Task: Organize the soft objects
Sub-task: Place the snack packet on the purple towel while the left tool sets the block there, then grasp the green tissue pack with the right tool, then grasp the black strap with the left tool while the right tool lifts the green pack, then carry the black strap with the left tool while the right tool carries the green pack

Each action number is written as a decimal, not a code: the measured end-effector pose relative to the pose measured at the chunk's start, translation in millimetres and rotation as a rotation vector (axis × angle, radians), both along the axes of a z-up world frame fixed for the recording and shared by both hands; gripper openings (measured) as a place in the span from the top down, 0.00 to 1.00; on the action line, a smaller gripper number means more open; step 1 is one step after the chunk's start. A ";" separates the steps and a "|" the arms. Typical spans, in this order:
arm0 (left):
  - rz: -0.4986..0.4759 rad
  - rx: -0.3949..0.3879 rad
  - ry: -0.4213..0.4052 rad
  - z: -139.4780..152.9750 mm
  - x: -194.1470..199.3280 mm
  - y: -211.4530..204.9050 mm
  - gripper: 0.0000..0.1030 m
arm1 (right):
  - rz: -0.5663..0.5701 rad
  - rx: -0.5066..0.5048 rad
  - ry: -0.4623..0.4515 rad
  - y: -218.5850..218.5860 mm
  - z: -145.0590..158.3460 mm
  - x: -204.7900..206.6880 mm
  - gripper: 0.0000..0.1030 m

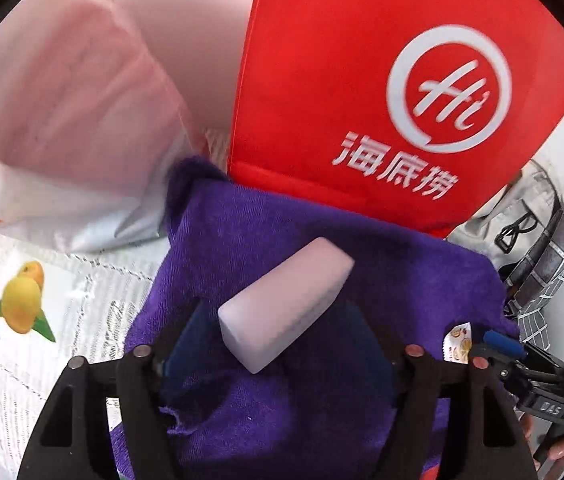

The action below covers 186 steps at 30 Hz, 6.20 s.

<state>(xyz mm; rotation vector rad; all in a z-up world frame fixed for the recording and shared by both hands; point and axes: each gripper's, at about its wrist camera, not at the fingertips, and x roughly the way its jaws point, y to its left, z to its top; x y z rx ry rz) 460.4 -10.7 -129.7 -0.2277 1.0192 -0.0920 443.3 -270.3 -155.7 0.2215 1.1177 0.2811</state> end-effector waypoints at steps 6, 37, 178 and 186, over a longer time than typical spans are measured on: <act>0.034 0.051 -0.008 14.3 -5.8 -0.1 0.29 | -0.014 -0.118 -0.085 5.1 21.1 -12.1 0.25; -0.145 -0.007 -0.195 100.3 -191.4 26.7 0.29 | 0.093 -0.260 -0.180 53.7 38.4 -281.4 0.51; -0.045 0.086 -0.006 -46.9 -355.2 75.4 0.63 | -0.139 -0.319 -0.229 -31.0 -11.9 -384.4 0.82; -0.064 0.240 -0.051 -52.1 -337.1 57.2 0.56 | -0.143 -0.326 -0.219 -31.0 -12.9 -378.0 0.82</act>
